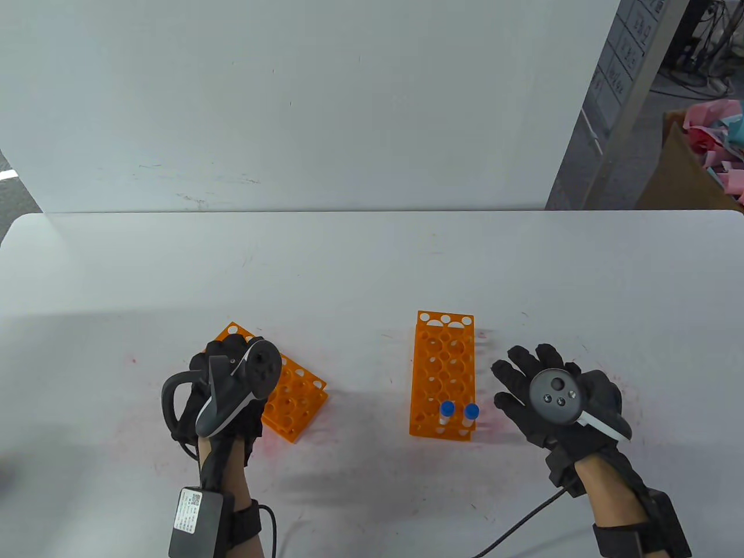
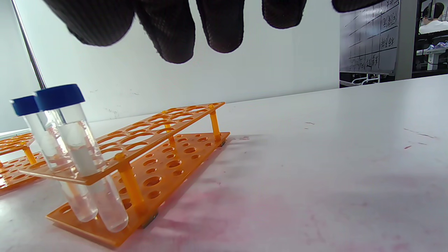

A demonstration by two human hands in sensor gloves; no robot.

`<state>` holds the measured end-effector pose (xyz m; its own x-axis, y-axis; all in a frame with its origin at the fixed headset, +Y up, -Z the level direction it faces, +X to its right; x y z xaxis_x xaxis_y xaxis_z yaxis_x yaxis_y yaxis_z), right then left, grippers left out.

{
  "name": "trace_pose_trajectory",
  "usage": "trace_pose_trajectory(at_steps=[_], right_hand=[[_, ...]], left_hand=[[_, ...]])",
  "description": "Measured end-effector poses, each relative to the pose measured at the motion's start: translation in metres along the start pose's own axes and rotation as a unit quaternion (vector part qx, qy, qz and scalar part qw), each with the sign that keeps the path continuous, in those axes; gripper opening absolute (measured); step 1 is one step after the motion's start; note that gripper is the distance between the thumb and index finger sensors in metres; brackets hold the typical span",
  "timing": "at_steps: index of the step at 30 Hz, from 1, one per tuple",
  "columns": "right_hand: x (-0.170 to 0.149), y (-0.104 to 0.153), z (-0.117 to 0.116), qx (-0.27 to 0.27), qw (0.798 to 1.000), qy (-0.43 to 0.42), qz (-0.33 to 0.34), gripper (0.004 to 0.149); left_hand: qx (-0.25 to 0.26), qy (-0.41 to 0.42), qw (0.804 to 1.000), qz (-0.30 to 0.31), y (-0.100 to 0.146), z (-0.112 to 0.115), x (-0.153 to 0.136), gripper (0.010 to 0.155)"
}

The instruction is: Transfer 4 test tubes between racks (Left hand only)

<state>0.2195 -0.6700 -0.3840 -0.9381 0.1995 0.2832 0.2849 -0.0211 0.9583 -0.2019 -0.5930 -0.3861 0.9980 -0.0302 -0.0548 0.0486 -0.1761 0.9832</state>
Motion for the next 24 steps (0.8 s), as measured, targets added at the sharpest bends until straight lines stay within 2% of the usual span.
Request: trace_pose_trajectory(at_steps=[15, 20, 24], right_hand=[[0.000, 0.000, 0.003, -0.009, 1.000, 0.011, -0.004, 0.059], [-0.001, 0.000, 0.005, -0.013, 1.000, 0.009, -0.005, 0.060], [-0.001, 0.000, 0.005, -0.014, 1.000, 0.007, -0.004, 0.060]], left_hand=[[-0.002, -0.032, 0.996, 0.086, -0.005, 0.003, 0.061, 0.046], [0.000, -0.020, 0.993, 0.118, -0.002, 0.000, 0.083, 0.046], [0.019, -0.050, 0.988, 0.144, 0.004, -0.008, 0.103, 0.045]])
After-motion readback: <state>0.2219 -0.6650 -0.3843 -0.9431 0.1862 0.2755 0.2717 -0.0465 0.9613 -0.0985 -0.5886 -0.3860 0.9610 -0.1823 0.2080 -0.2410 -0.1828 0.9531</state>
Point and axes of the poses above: the tracker on the back of each hand, its own x axis roughly to the thumb side, its own y axis roughly from the fingertips to the wrist, z = x × y, the point moved 5 cm from there along -y, roughly from the wrist to the fingertips, and after that the axes turned 1 degree about y, right-handed, at the moved point
